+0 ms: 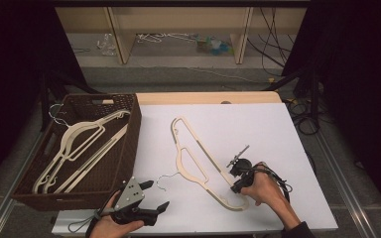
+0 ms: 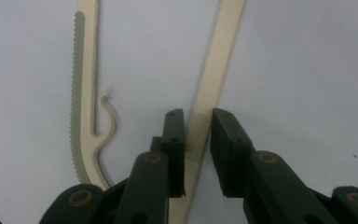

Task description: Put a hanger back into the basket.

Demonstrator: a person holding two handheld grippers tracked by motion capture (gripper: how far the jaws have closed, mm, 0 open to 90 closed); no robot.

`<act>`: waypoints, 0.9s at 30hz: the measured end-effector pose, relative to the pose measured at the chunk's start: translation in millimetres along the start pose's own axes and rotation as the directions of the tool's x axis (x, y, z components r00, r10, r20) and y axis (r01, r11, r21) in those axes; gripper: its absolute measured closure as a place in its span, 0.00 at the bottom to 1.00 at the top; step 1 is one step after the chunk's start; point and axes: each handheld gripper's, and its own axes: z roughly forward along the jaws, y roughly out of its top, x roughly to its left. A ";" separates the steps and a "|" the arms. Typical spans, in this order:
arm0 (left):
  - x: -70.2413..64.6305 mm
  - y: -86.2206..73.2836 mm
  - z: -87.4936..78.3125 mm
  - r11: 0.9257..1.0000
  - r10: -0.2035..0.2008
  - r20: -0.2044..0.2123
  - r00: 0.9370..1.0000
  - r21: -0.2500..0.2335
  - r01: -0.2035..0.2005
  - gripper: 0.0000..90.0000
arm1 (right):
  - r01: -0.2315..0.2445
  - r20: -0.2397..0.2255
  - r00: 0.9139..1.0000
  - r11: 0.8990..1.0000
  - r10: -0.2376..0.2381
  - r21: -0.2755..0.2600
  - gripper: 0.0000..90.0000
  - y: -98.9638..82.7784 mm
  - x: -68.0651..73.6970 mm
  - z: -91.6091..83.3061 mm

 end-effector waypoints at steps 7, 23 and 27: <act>0.2 -0.4 -1.1 1.000 0.004 -0.006 1.000 0.006 -0.004 0.23 | 0.032 -0.015 0.999 0.999 -0.032 0.002 0.87 -5.1 -8.1 -2.8; 0.0 -0.4 0.9 1.000 0.019 -0.003 1.000 0.014 -0.019 0.24 | -0.008 0.019 1.000 1.000 0.008 0.016 0.86 0.8 -4.0 0.0; 0.4 -0.5 1.6 1.000 0.010 -0.002 1.000 0.013 -0.010 0.24 | 0.005 0.025 1.000 1.000 -0.005 0.019 0.87 1.4 -2.5 -0.8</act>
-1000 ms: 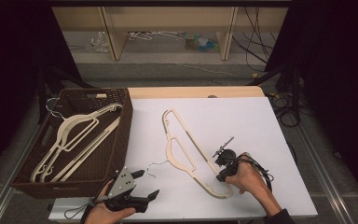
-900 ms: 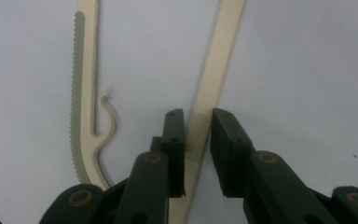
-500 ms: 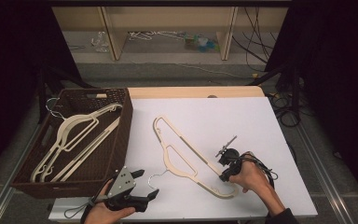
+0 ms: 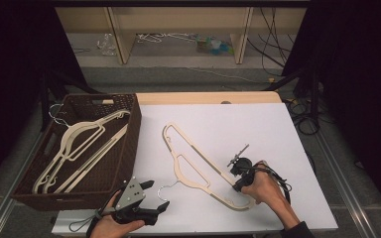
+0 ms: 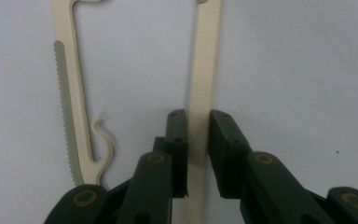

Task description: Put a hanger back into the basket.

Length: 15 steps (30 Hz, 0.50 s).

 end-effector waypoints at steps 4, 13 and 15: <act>3.6 2.0 3.0 1.000 -0.003 -0.008 1.000 -0.009 0.003 0.24 | 0.026 -0.003 1.000 1.000 -0.026 -0.008 0.88 -1.1 -2.7 -1.5; 10.2 8.6 29.0 0.997 0.073 -0.049 0.996 0.039 -0.071 0.26 | 0.068 0.004 0.998 0.998 -0.068 -0.005 0.88 -3.2 -5.8 -18.1; 12.9 9.4 39.7 0.991 0.120 -0.064 0.991 0.062 -0.116 0.27 | 0.094 0.013 0.995 0.996 -0.094 -0.006 0.88 -3.6 -7.1 -23.5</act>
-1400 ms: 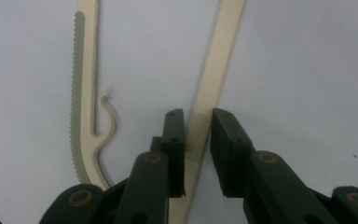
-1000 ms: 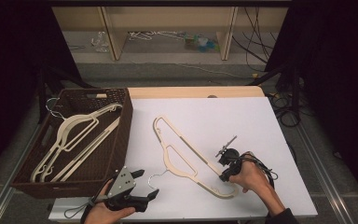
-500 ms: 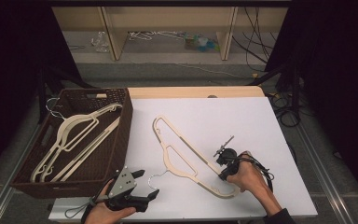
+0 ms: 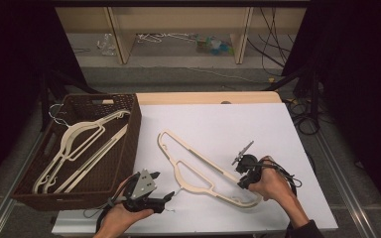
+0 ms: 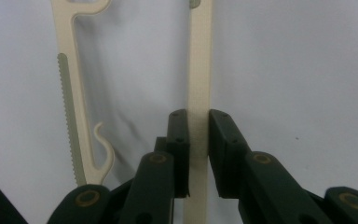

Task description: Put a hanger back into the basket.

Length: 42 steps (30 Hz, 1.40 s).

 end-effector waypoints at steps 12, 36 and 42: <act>2.5 3.8 43.1 0.988 0.097 0.013 0.995 0.120 -0.098 0.29 | 0.026 0.000 1.000 1.000 -0.026 -0.001 0.88 -6.6 -4.4 -18.4; -12.6 9.7 65.2 0.917 0.362 -0.018 0.932 0.186 -0.352 0.34 | 0.029 -0.005 1.000 0.998 -0.030 -0.048 0.89 -10.9 -11.1 -37.2; -15.4 11.1 67.6 0.898 0.420 -0.041 0.906 0.159 -0.410 0.31 | 0.042 0.001 0.999 0.998 -0.042 -0.047 0.89 -11.8 -14.1 -38.3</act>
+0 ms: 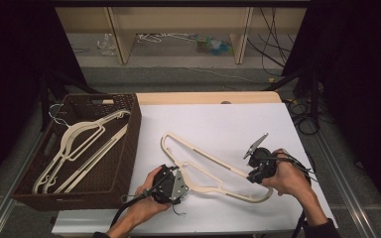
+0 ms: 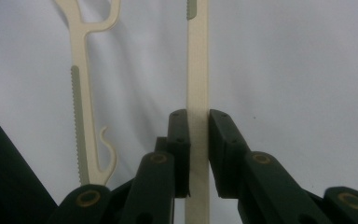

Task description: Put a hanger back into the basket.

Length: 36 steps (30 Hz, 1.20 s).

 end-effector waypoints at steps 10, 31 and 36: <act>7.7 3.6 -6.0 0.985 0.138 0.022 0.990 -0.111 -0.134 0.34 | 0.003 -0.067 0.998 1.000 -0.004 -0.015 0.88 -9.8 -14.6 11.0; -4.9 19.2 -17.0 0.876 0.461 0.137 0.877 -0.224 -0.427 0.79 | 0.033 -0.141 0.989 0.999 -0.035 -0.019 0.88 -20.3 -26.4 26.3; -5.7 26.6 -25.6 0.840 0.523 0.110 0.845 -0.233 -0.490 0.85 | 0.037 -0.148 0.988 0.999 -0.041 -0.024 0.88 -22.5 -28.2 27.8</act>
